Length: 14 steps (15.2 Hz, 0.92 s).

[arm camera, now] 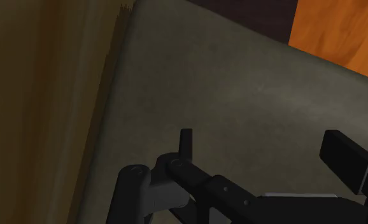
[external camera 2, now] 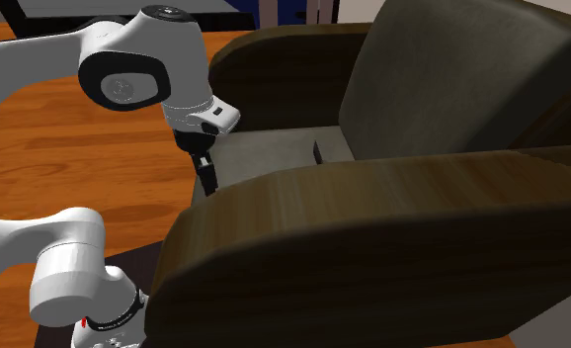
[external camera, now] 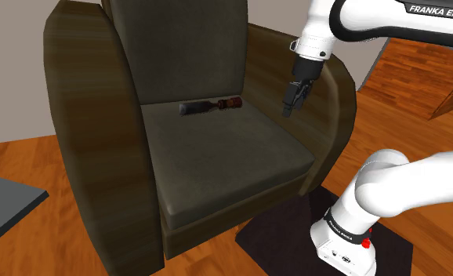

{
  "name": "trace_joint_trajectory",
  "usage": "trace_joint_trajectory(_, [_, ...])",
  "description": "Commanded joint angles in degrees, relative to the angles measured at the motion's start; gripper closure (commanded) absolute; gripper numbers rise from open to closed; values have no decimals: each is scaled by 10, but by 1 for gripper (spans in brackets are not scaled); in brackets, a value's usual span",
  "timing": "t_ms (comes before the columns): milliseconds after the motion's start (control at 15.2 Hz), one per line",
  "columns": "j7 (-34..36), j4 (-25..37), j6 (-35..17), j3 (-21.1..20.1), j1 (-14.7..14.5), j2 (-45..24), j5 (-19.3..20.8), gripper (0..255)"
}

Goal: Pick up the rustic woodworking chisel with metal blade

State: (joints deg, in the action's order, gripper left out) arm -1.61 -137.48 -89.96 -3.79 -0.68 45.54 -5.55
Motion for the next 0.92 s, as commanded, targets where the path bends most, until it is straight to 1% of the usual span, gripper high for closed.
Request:
trace_joint_trajectory(0, [0, 0, 0, 0, 0, 0, 0, 0])
trace_joint_trajectory(396, [-169, 69, -47, 61, -23, -138, 41, 0])
trace_joint_trajectory(594, [-249, 117, -63, 83, -36, -211, 51, 0])
trace_joint_trajectory(858, [-353, 193, -74, 102, -50, -311, 55, 0])
